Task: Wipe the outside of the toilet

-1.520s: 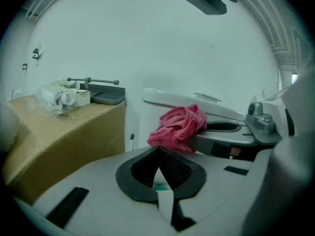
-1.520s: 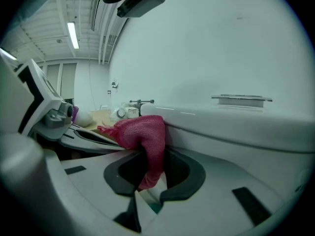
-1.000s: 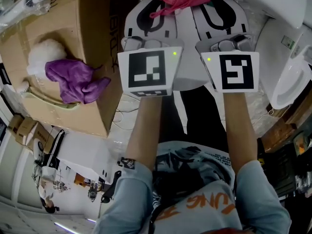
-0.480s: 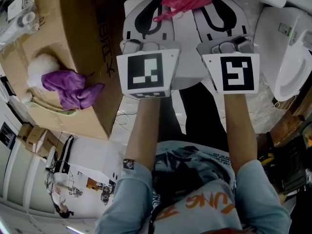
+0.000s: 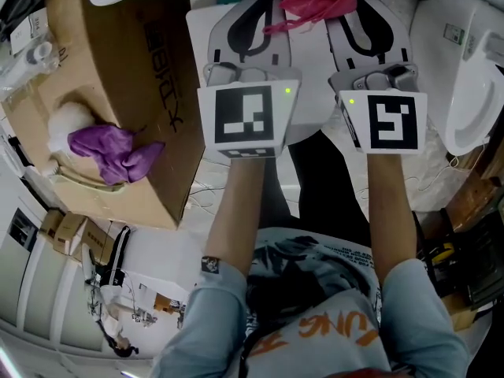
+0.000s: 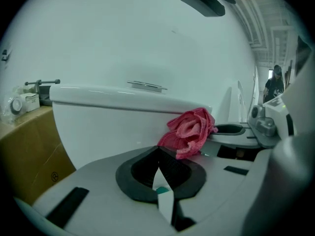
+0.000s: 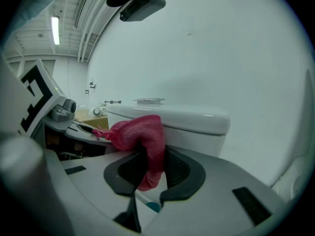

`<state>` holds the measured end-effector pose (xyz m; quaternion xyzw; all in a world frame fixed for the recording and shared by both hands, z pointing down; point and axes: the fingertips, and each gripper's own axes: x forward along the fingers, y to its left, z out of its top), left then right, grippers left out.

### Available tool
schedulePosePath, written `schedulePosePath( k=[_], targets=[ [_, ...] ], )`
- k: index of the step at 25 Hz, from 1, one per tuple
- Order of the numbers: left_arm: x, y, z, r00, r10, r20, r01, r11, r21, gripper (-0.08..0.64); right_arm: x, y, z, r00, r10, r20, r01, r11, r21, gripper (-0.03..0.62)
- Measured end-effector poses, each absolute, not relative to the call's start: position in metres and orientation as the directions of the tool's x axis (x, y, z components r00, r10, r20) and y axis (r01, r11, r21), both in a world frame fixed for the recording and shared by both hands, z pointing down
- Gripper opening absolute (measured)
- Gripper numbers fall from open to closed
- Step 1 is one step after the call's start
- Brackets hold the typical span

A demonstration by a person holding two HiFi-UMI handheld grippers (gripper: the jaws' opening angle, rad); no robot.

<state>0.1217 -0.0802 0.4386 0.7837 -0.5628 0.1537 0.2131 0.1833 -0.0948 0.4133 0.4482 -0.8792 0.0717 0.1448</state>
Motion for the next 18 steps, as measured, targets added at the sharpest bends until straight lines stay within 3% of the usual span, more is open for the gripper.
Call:
schedulePosePath(
  k=[18],
  targets=[
    [0.191, -0.088, 0.434, 0.430, -0.767, 0.476, -0.902, -0.393, 0.182, 0.026, 0.287, -0.097, 0.422, -0.369, -0.854, 0.366, -0.908, 0.415, 0.054, 0.094]
  ],
)
